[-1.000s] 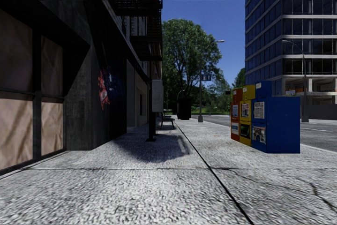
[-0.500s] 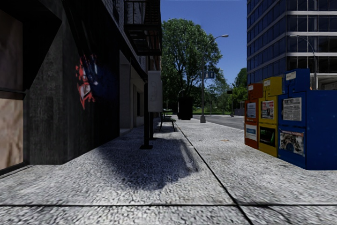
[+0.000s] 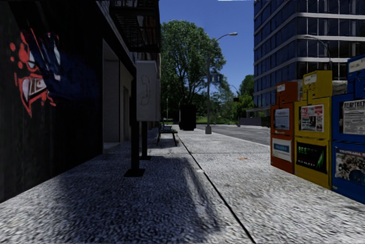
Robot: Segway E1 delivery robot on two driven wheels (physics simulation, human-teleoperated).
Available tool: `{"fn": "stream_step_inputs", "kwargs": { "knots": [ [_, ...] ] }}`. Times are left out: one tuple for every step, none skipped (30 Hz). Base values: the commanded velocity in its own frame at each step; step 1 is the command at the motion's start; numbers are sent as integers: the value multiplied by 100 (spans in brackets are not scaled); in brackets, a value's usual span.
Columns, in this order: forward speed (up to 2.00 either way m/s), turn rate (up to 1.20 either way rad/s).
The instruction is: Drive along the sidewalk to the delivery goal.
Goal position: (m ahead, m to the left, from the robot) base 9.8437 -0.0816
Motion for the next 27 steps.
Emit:
{"fn": "stream_step_inputs", "kwargs": {
  "knots": [
    [200, -44],
    [200, -45],
    [200, -45],
    [200, -46],
    [200, -46],
    [200, -46],
    [200, -46],
    [200, -46],
    [200, -46],
    [200, -46],
    [200, -46],
    [200, -46],
    [200, -44],
    [200, -44],
    [200, -36],
    [200, -15],
    [200, 0],
    [200, 0],
    [200, 0],
    [200, 0],
    [200, 0],
    [200, 0],
    [200, 0],
    [200, 0],
    [200, 0],
    [200, 0],
    [200, 0]
  ]
}}
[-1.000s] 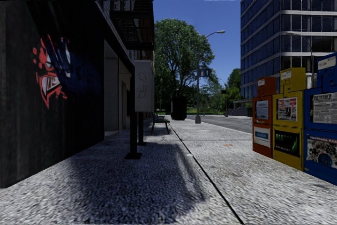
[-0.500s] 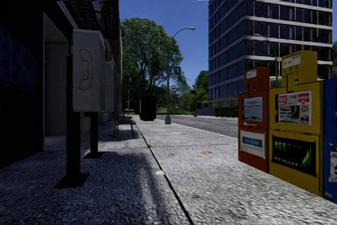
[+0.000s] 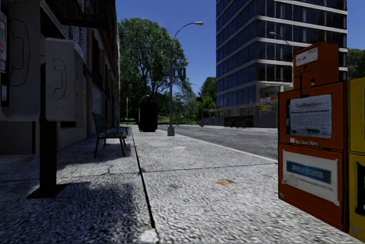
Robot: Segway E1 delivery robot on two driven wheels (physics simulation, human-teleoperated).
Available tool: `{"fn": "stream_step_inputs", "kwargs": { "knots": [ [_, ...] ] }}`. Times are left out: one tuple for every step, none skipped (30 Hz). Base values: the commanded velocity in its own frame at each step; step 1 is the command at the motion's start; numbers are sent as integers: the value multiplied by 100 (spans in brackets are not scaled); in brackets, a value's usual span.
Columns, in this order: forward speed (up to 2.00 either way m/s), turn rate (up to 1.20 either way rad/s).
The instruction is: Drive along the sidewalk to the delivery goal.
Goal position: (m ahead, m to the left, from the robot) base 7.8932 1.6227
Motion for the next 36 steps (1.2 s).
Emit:
{"fn": "stream_step_inputs", "kwargs": {
  "knots": [
    [200, 0],
    [200, 0],
    [200, 0],
    [200, 0],
    [200, 0],
    [200, 0],
    [200, 0],
    [200, 0],
    [200, 0],
    [200, 0],
    [200, 0],
    [200, 0],
    [200, 0],
    [200, 0],
    [200, 0],
    [200, 0],
    [200, 0],
    [200, 7],
    [200, 17],
    [200, 17],
    [200, 22],
    [200, 27],
    [200, 31],
    [200, 31],
    [200, 32],
    [200, 32],
    [200, 33],
    [200, 33],
    [200, 33],
    [200, 33],
    [200, 33],
    [200, 33],
    [200, 33],
    [200, 33],
    [200, 33],
    [200, 33]
  ]
}}
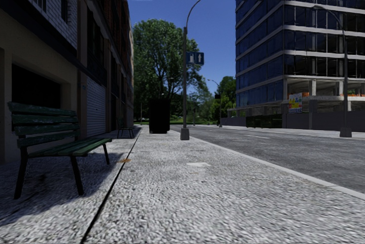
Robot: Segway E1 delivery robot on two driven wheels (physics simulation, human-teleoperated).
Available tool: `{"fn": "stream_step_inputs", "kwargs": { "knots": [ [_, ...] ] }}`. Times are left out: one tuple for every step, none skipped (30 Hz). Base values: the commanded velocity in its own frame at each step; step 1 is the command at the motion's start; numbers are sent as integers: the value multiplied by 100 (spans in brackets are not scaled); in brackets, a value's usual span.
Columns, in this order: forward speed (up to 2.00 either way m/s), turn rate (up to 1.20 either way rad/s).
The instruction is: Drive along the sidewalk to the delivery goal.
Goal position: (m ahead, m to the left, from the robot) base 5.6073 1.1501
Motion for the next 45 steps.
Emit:
{"fn": "stream_step_inputs", "kwargs": {
  "knots": [
    [200, 31],
    [200, 30],
    [200, 30],
    [200, 22],
    [200, 19],
    [200, 18],
    [200, 18],
    [200, 18],
    [200, 18],
    [200, 18],
    [200, 18],
    [200, 18],
    [200, 18],
    [200, 18],
    [200, 18],
    [200, 18],
    [200, 18],
    [200, 18],
    [200, 18],
    [200, 18],
    [200, 18],
    [200, 18],
    [200, 18],
    [200, 18],
    [200, 20],
    [200, 20],
    [200, 21],
    [200, 25],
    [200, 25],
    [200, 26],
    [200, 26],
    [200, 27],
    [200, 27],
    [200, 27],
    [200, 27],
    [200, 27],
    [200, 27],
    [200, 27],
    [200, 27],
    [200, 27],
    [200, 27],
    [200, 27],
    [200, 27],
    [200, 27],
    [200, 33]
  ]
}}
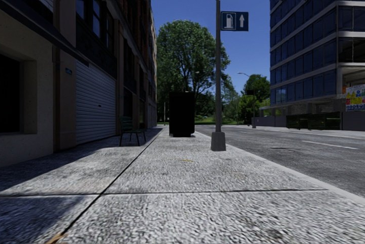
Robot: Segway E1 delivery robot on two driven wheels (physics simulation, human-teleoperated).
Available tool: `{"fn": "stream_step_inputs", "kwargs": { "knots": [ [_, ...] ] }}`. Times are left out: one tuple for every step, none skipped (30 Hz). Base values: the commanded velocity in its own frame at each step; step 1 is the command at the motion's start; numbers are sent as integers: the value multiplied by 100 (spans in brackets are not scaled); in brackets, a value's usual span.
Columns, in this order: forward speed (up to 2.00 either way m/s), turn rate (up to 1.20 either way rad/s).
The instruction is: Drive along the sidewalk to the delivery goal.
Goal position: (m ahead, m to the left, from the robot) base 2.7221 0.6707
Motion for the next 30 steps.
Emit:
{"fn": "stream_step_inputs", "kwargs": {
  "knots": [
    [200, 33],
    [200, 35],
    [200, 23],
    [200, 23],
    [200, 0],
    [200, 0],
    [200, 0],
    [200, 0],
    [200, 0],
    [200, 0],
    [200, 0],
    [200, 0],
    [200, 0],
    [200, 1],
    [200, 27],
    [200, 27],
    [200, 35],
    [200, 37],
    [200, 37],
    [200, 37],
    [200, 38],
    [200, 38],
    [194, 38],
    [194, 38],
    [190, 38],
    [184, 38],
    [179, 38],
    [179, 38],
    [171, 38],
    [165, 38]
  ]
}}
